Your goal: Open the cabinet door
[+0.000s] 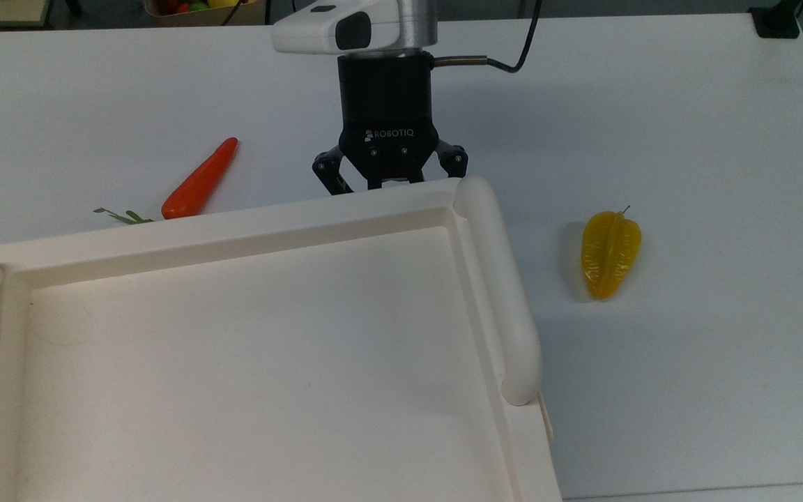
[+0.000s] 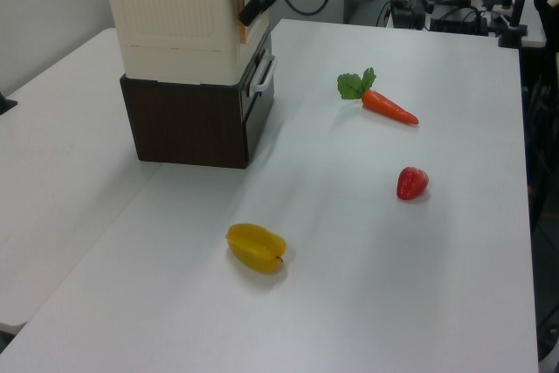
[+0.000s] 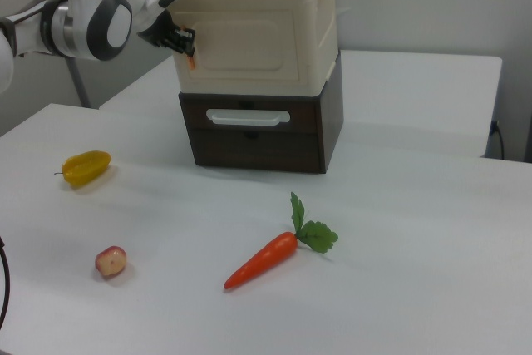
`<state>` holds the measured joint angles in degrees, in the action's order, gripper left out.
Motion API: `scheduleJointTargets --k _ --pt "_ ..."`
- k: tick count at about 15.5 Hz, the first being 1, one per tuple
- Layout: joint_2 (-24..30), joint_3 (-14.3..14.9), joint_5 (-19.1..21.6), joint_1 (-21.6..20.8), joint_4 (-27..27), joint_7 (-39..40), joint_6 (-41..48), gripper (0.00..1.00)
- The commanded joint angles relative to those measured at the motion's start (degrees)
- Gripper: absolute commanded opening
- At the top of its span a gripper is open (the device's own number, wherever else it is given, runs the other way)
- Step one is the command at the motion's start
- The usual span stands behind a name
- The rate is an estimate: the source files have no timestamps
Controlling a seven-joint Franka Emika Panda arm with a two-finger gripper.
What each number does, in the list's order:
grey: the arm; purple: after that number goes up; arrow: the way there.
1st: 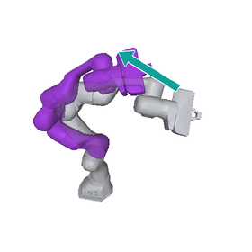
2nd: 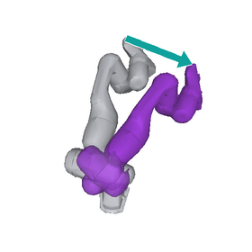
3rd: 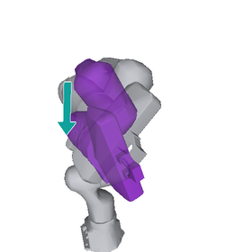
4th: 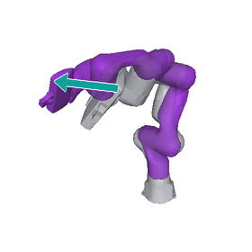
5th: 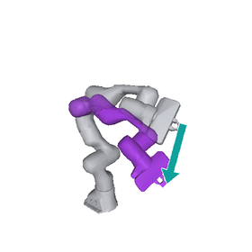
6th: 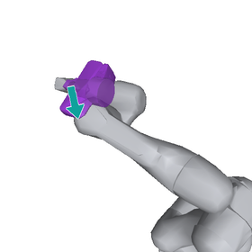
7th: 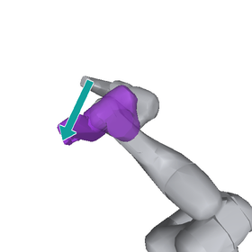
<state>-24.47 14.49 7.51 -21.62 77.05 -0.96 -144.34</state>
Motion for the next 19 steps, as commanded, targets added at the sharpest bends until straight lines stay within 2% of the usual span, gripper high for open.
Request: scheduleJointTargets --k 1,2,6,10,12,13,16,19 --pt "7.1 0.3 0.0 -0.4 2.9 1.8 10.2 0.00" --pt "8.9 0.2 0.5 -0.1 3.6 1.9 14.3 0.00" --pt "13.3 0.0 1.5 1.7 6.5 3.8 21.5 0.00" --pt "16.8 -0.2 2.2 5.9 8.2 7.1 30.8 0.00" --pt "18.4 -0.2 2.2 8.2 8.9 8.0 35.3 0.04" --pt "18.9 -0.2 2.2 9.9 8.9 8.0 38.5 0.20" --pt "19.9 -0.1 2.2 13.3 9.0 8.3 44.0 0.57" --pt "20.9 -0.1 2.1 17.0 9.1 7.6 47.8 0.78"
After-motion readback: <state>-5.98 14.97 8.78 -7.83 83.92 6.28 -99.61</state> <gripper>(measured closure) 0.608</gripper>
